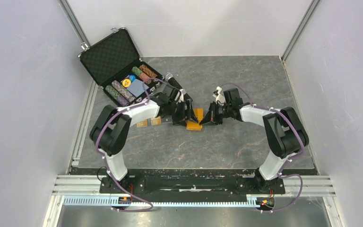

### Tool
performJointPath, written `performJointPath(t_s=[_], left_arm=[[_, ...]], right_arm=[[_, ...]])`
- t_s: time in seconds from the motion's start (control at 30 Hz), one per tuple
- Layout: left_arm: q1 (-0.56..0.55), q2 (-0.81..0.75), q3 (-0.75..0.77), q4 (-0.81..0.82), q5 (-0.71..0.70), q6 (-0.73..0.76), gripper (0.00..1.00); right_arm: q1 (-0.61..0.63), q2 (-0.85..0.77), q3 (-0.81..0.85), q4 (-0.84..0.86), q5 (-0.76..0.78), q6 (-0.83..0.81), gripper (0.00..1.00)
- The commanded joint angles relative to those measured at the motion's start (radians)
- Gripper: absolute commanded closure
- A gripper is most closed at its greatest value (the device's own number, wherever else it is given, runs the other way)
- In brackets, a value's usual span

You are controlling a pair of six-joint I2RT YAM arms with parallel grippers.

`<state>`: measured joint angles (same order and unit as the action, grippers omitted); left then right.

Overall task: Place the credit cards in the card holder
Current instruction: Pick up the nut test board at the center of the board.

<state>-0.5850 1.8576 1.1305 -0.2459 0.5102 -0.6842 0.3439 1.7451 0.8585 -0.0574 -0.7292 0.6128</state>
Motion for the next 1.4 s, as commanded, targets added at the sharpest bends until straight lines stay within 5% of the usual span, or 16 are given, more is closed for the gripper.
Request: performJointPath(t_s=[0.0,0.3,0.5,0.7,0.9,1.07,1.2,1.3,1.37], left_arm=[[0.035,-0.181,0.018,-0.076,-0.104,0.039,0.21],[0.249,-0.345,-0.118,0.197,0.242,-0.076,0.17],[0.241,-0.334,-0.123,0.243,0.357,-0.069,0.2],[0.224,-0.319,-0.229,0.54,0.437,-0.239,0.23],[0.197,-0.285,-0.229,0.564,0.442,-0.253,0.26],[0.19,-0.266,-0.224,0.636,0.448,-0.301,0.42],[0.191,-0.266,-0.225,0.662,0.443,-0.321,0.74],[0.189,-0.284,-0.226,0.623,0.426,-0.301,0.97],[0.187,-0.307,-0.219,0.53,0.389,-0.243,0.98]], right_arm=[[-0.009,-0.103,0.074,0.01,-0.047,-0.022,1.0],[-0.036,-0.235,0.093,0.008,-0.148,0.034,1.0],[-0.036,-0.274,0.099,0.088,-0.206,0.138,1.0],[-0.036,-0.295,0.068,0.233,-0.236,0.279,1.0],[-0.036,-0.303,0.028,0.339,-0.251,0.363,1.0],[-0.036,-0.299,0.007,0.339,-0.255,0.356,1.0],[-0.036,-0.307,-0.016,0.315,-0.241,0.326,0.99],[-0.036,-0.313,-0.003,0.211,-0.199,0.244,0.8],[-0.036,-0.317,0.036,0.082,-0.143,0.156,0.6]])
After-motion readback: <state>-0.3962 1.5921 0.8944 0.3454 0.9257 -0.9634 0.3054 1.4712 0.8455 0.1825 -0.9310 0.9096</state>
